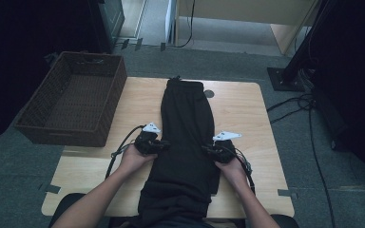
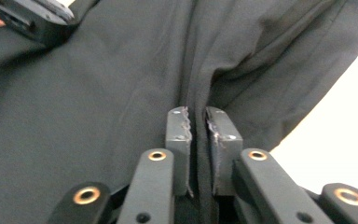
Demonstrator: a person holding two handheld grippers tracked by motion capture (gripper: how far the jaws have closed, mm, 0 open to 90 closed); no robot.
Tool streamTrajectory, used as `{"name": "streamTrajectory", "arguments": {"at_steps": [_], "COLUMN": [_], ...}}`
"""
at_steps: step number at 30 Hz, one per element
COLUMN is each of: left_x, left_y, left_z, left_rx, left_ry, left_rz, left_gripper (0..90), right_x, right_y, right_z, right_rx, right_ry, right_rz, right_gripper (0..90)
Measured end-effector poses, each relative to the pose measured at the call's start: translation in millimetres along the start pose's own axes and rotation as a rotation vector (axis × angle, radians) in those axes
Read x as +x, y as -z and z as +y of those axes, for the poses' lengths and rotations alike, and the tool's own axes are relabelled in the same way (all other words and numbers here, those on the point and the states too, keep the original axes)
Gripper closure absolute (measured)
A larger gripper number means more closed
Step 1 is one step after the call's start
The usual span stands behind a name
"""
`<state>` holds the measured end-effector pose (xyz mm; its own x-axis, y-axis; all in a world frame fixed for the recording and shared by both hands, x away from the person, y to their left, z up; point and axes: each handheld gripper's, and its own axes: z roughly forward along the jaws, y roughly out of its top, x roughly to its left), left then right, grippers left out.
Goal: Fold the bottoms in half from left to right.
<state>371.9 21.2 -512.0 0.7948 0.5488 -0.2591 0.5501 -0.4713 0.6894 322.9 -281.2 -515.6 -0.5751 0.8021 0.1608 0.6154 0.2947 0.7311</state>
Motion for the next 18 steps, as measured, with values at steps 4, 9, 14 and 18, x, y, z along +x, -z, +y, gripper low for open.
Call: {"name": "streamTrajectory", "arguments": {"at_steps": [4,9,14,18], "left_x": [1.4,8.5,10.0,11.9], "left_y": [5.1,12.7,15.8,19.9], "left_z": [3.3,6.4,10.9,13.6], "left_rx": [-0.006,-0.028,-0.026,-0.026], "left_ry": [-0.013,0.001,-0.020,-0.022], "left_rz": [0.028,0.037,0.045,0.045], "left_gripper": [72.8,67.4,65.3,65.2], "right_x": [-1.6,-3.3,-6.0,-12.0], "right_y": [2.9,3.9,8.8,12.5], "right_z": [1.4,1.8,9.4,15.9], "right_rx": [-0.027,-0.054,-0.061,-0.057], "right_ry": [0.016,0.030,0.027,-0.006], "right_rz": [-0.002,0.009,0.016,0.022], "right_gripper": [69.3,66.0,60.6,58.9]}}
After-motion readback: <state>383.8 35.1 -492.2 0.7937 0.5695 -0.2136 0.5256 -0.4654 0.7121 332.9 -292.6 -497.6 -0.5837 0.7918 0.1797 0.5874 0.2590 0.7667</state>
